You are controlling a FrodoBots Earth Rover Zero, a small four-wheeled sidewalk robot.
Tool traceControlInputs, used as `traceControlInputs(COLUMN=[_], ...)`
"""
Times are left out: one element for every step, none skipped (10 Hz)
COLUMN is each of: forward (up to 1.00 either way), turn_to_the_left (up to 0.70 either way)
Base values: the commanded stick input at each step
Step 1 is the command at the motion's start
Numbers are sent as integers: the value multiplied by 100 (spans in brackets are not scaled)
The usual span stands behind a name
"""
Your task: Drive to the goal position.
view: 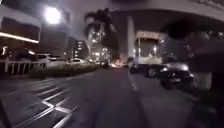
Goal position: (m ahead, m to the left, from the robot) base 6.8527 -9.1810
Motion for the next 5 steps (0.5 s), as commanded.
traceControlInputs(forward=[45,45,45,45,45], turn_to_the_left=[-27,-24,-7,-2,0])
